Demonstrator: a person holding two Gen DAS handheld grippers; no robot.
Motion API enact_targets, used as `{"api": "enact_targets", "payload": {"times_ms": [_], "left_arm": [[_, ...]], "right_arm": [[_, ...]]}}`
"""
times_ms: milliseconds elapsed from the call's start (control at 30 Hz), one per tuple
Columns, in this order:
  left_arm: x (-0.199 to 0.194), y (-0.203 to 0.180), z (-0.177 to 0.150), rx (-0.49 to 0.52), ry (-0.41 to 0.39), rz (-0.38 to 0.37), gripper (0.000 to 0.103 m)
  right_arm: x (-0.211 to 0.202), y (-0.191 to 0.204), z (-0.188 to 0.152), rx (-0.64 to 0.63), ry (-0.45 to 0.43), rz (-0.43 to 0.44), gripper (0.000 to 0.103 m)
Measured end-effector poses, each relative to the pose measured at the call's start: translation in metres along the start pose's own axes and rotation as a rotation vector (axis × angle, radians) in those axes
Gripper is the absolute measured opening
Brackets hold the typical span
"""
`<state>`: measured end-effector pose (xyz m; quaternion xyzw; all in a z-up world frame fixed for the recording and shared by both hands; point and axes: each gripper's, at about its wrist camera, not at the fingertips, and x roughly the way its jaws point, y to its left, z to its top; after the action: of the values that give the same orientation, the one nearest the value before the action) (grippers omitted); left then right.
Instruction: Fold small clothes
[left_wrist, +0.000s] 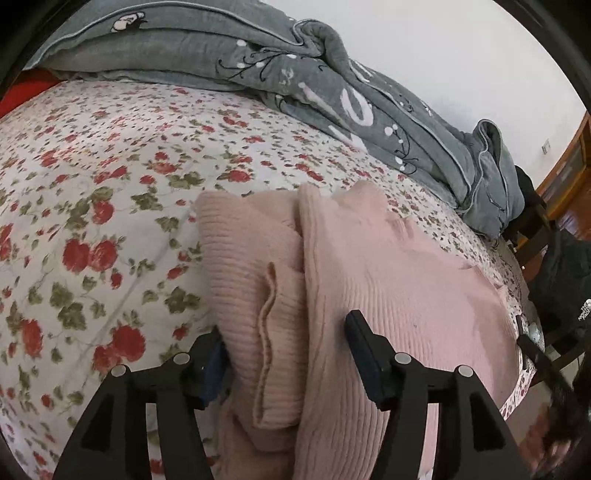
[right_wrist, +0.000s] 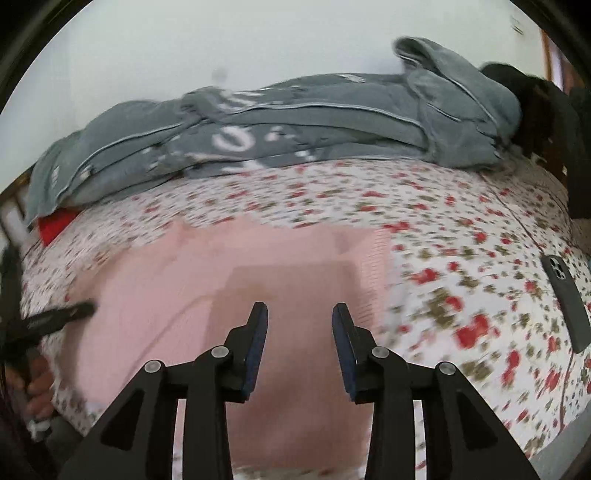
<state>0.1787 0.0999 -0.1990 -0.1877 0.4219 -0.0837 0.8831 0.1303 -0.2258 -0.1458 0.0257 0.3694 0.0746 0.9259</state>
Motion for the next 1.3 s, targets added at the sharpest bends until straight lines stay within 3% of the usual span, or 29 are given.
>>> {"api": "enact_targets", "payload": {"times_ms": [133, 267, 600, 767, 933, 1000, 1067, 1133, 1300], "left_arm": [[0.004, 0.002, 0.002, -0.006, 0.001, -0.035, 0.058], [0.002, 0.004, 0.003, -0.006, 0.015, -0.064, 0.057], [-0.003, 0.003, -0.004, 0.007, 0.029, -0.068, 0.057], [-0.003, 0.000, -0.006, 0.004, 0.025, -0.044, 0.057], [0.000, -0.003, -0.007, 0.000, 0.017, -0.015, 0.057], [-0.001, -0.003, -0.008, -0.006, 0.011, -0.004, 0.051], [-0.004, -0.004, -0.005, -0.021, 0.018, -0.004, 0.037], [-0.007, -0.004, -0.002, -0.029, 0.026, -0.009, 0.028], [-0.012, -0.012, 0.002, -0.045, 0.035, 0.014, 0.024]], "right_arm": [[0.009, 0.053, -0.031, -0.069, 0.042, 0.100, 0.036], [0.025, 0.089, -0.053, -0.131, 0.032, -0.017, 0.036], [0.057, 0.097, -0.032, -0.121, 0.032, -0.097, 0.036], [0.045, 0.102, -0.050, -0.151, 0.070, -0.122, 0.036], [0.033, 0.094, -0.073, -0.126, 0.093, -0.085, 0.037], [0.032, 0.091, -0.074, -0.094, 0.091, -0.072, 0.037], [0.035, 0.091, -0.073, -0.079, 0.093, -0.069, 0.037], [0.038, 0.091, -0.071, -0.074, 0.090, -0.064, 0.038], [0.032, 0.081, -0.070, -0.048, 0.101, 0.017, 0.039]]}}
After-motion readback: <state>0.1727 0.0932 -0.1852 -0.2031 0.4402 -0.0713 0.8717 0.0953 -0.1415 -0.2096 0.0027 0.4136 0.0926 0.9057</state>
